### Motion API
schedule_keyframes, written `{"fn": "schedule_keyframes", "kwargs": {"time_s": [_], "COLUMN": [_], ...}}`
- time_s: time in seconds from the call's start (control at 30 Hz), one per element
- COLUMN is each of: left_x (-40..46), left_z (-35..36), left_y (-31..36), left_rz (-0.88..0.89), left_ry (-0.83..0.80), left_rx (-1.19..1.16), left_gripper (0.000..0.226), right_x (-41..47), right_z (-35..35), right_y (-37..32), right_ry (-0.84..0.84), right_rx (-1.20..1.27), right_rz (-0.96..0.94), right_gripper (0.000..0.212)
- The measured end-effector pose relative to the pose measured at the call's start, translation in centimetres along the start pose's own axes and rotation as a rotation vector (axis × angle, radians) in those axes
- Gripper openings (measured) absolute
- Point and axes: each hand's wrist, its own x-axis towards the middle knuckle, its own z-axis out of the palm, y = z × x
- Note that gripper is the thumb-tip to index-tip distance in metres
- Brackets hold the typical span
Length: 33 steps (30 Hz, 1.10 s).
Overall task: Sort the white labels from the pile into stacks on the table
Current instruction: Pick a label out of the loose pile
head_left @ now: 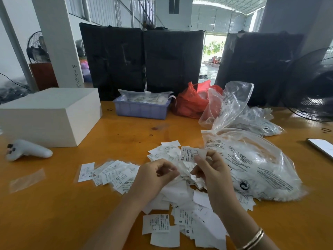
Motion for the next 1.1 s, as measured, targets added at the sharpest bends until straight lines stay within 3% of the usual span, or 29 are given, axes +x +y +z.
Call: {"fn": "schedule_keyframes", "kwargs": {"time_s": [0.27,0.6,0.97,1.1], "left_x": [-0.1,-0.1,0.1,0.1], "left_z": [-0.1,-0.2,-0.7,-0.7], "left_y": [0.4,0.4,1.1,1.0], "left_rz": [-0.003,0.034,-0.046,-0.065], "left_ry": [-0.009,-0.044,-0.006,-0.002], "left_rx": [-0.05,-0.078,-0.264,-0.284], "left_gripper": [0.004,0.007,0.005,0.012], "right_x": [-0.1,0.0,0.5,0.7], "right_z": [0.3,0.3,-0.8,-1.0], "right_y": [0.6,0.3,-0.2,-0.1], "right_ry": [-0.048,-0.013,-0.186,-0.087], "right_rx": [-0.234,-0.166,-0.245,-0.211], "right_rz": [-0.089,-0.06,-0.019,-0.024], "right_gripper": [0.006,0.004,0.002,0.005]}}
